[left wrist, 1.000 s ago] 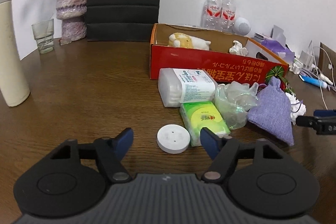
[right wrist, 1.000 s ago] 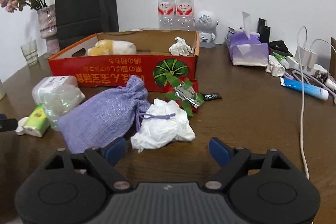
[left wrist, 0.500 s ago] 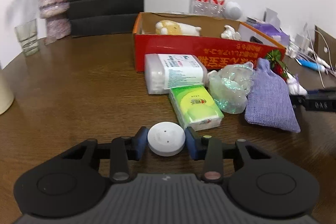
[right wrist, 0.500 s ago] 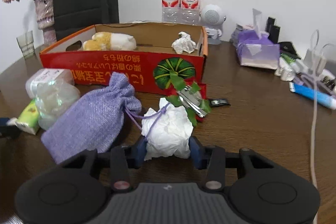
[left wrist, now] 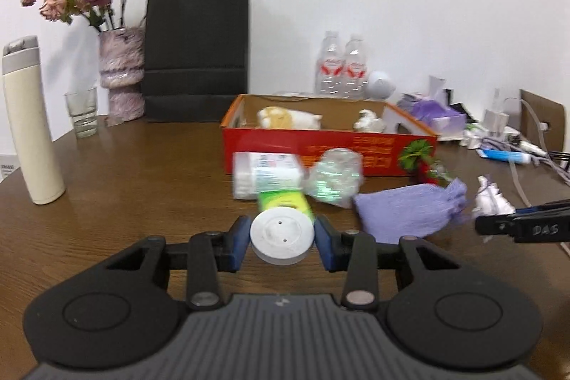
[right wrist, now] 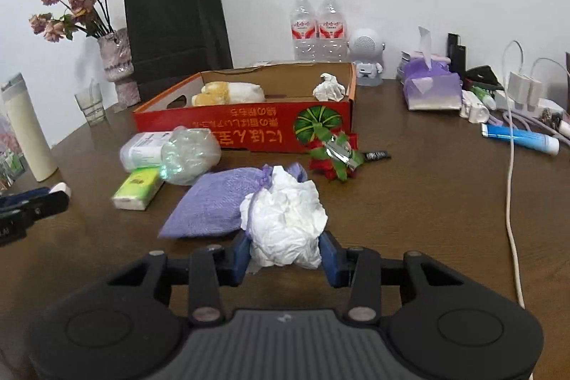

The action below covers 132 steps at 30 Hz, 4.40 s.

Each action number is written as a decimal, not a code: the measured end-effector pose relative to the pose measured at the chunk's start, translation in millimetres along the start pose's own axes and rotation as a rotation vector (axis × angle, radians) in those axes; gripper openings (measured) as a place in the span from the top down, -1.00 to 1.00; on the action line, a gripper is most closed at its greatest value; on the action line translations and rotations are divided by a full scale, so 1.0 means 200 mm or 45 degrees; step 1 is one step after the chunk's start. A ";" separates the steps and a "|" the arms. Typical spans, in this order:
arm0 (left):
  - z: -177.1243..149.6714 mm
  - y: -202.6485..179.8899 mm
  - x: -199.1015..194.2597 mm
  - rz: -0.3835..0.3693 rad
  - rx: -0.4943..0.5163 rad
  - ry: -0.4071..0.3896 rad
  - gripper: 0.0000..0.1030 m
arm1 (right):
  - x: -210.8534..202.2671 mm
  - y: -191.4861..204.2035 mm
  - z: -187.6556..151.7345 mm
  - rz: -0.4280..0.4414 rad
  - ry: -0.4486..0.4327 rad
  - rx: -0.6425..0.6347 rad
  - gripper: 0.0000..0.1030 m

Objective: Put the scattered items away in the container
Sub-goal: 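Carry the cap and tissue in both grippers over the box, then open both grippers to release the cap and tissue into the box, then withdraw both grippers from the box back toward the table items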

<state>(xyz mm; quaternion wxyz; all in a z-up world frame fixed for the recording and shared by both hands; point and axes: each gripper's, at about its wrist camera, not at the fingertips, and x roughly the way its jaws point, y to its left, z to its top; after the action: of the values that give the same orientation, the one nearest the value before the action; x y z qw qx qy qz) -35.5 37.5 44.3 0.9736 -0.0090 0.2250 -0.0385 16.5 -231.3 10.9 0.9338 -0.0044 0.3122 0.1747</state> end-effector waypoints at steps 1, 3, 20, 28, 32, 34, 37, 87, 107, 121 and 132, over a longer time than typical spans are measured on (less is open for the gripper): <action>-0.01 -0.02 -0.01 -0.014 0.003 0.001 0.23 | -0.02 0.02 -0.02 0.005 0.012 -0.022 0.21; -0.03 -0.05 -0.03 -0.031 0.016 0.006 0.23 | -0.04 0.04 -0.08 0.045 0.052 -0.011 0.12; -0.07 -0.10 -0.12 -0.065 0.012 -0.003 0.23 | -0.15 -0.01 -0.27 0.031 0.113 -0.039 0.05; -0.05 -0.12 -0.19 -0.055 0.019 -0.075 0.23 | -0.23 0.07 -0.23 0.005 -0.045 -0.072 0.19; -0.01 -0.15 -0.22 -0.035 0.047 -0.136 0.23 | -0.26 0.09 -0.16 0.008 -0.102 -0.056 0.19; 0.01 -0.15 -0.22 -0.065 0.061 -0.153 0.23 | -0.26 0.11 -0.13 0.012 -0.113 -0.071 0.18; 0.04 -0.17 -0.21 -0.063 0.081 -0.167 0.22 | -0.26 0.12 -0.08 0.028 -0.133 -0.073 0.18; 1.02 -0.01 1.41 -0.001 -0.027 0.489 0.22 | 0.97 -0.07 1.17 -0.120 0.158 -0.023 0.15; 0.88 0.09 1.73 -0.184 0.121 0.837 0.21 | 1.54 -0.17 1.16 -0.158 0.590 0.019 0.14; 0.80 0.11 1.80 -0.094 0.000 0.887 -0.18 | 1.58 -0.16 1.20 -0.137 0.681 0.043 -0.21; 0.93 0.06 1.52 -0.034 -0.039 0.731 -0.28 | 1.31 -0.13 1.24 -0.132 0.551 0.076 -0.54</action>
<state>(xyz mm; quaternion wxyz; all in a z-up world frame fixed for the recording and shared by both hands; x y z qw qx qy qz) 319.5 24.7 77.5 0.8691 -0.0152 0.4919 -0.0488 363.7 -141.4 55.2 0.8526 -0.0301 0.5096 0.1120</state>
